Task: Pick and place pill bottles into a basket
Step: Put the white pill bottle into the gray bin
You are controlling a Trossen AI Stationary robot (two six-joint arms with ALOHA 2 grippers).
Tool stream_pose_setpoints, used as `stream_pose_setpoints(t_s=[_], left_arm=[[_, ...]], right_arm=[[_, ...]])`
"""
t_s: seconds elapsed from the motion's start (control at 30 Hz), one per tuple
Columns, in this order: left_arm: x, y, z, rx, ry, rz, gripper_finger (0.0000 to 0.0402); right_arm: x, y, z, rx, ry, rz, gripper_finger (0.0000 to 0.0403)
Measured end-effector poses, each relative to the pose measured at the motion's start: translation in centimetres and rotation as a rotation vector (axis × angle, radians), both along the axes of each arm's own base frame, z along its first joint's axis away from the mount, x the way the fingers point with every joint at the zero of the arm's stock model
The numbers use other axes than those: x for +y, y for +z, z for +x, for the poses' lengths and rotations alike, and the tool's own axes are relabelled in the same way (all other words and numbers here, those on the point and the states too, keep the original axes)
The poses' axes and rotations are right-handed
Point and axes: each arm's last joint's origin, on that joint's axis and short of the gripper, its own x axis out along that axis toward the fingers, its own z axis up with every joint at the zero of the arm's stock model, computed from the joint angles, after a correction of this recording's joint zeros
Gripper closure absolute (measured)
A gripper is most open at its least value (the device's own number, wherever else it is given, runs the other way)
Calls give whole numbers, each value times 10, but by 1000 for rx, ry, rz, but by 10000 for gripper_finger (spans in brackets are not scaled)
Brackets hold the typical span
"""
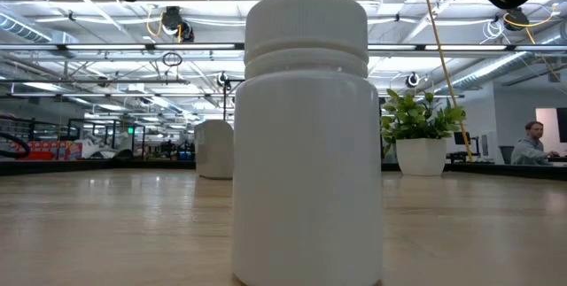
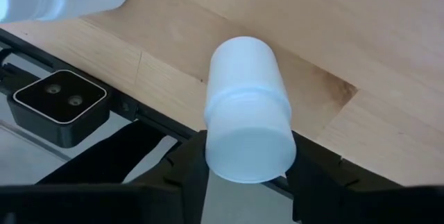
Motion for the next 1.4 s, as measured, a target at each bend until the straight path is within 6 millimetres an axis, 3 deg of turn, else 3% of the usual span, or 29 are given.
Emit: stream_pose_setpoints(t_s=[0.3, 0.6, 0.8, 1.0, 1.13, 1.4], left_arm=[[0, 0, 0, 0, 0, -1, 304], [0, 0, 0, 2, 2, -9, 304], [0, 0, 0, 4, 1, -16, 304], [3, 3, 1, -18, 24, -61, 304], [4, 5, -1, -32, 27, -39, 304], [8, 3, 1, -17, 47, -31, 304]], right_arm=[[-7, 4, 3, -30, 5, -25, 252], [-56, 53, -3, -88, -44, -163, 252], [-104, 92, -1, -227, -103, -269, 250], [-168, 119, 10, -343, -116, -354, 252], [-209, 130, 18, -415, -88, -375, 251], [-277, 134, 28, -485, 9, -400, 253]])
